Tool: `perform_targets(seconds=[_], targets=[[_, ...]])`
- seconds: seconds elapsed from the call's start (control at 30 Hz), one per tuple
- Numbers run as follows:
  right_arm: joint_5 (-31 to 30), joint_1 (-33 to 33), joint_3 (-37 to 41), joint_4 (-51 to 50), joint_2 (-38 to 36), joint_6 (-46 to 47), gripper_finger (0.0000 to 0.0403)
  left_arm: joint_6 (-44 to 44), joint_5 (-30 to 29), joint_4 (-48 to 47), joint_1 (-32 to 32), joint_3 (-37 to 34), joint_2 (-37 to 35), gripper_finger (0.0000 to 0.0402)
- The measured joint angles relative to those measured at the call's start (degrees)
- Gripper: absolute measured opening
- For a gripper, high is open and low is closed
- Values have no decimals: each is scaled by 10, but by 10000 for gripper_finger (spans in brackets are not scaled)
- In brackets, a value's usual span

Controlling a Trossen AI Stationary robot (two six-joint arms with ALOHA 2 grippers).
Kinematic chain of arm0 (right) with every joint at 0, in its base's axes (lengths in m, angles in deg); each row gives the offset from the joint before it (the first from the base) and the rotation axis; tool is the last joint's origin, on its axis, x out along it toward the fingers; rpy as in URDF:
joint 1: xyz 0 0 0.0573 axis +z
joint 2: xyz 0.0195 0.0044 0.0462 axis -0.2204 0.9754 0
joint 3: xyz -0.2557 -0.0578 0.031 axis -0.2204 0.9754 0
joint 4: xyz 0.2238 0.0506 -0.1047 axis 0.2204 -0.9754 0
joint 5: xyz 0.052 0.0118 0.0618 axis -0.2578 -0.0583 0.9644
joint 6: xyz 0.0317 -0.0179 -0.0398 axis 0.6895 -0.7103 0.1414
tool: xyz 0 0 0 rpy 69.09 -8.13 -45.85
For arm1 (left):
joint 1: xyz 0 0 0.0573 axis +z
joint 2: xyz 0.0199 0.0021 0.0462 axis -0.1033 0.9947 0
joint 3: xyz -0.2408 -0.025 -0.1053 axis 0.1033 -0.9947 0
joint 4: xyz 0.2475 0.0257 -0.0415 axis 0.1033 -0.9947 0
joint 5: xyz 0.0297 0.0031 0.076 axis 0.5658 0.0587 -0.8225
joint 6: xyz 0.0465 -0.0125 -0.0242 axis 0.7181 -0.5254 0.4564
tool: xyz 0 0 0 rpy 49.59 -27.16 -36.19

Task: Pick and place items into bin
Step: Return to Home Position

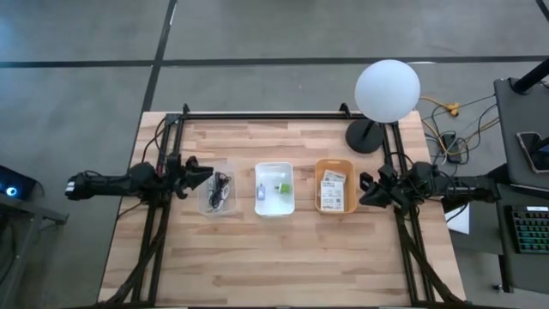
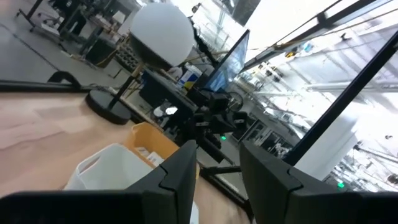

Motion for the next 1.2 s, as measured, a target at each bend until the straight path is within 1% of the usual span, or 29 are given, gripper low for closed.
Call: perform_targets(seconds=[0.63, 0.8, 0.87, 0.93, 1.0, 1.1, 1.13, 1.2], targets=[[0, 0, 0, -3, 0, 0, 18, 0, 0, -1, 0, 0, 53, 107], [0, 11, 0, -4, 0, -1, 18, 0, 0, 0, 0, 0, 63, 107], [16, 17, 0, -20, 0, -41, 18, 0, 0, 0, 0, 0, 67, 107], [31, 26, 0, -40, 0, -120, 18, 0, 0, -1, 0, 0, 70, 107], [31, 32, 0, -40, 0, -174, 18, 0, 0, 0, 0, 0, 74, 107], [25, 34, 0, -39, 0, -217, 18, 0, 0, 0, 0, 0, 77, 107], [2, 34, 0, -36, 0, -232, 18, 0, 0, 0, 0, 0, 79, 107], [-76, 36, 0, -11, 0, -252, 18, 0, 0, 0, 0, 0, 82, 107]])
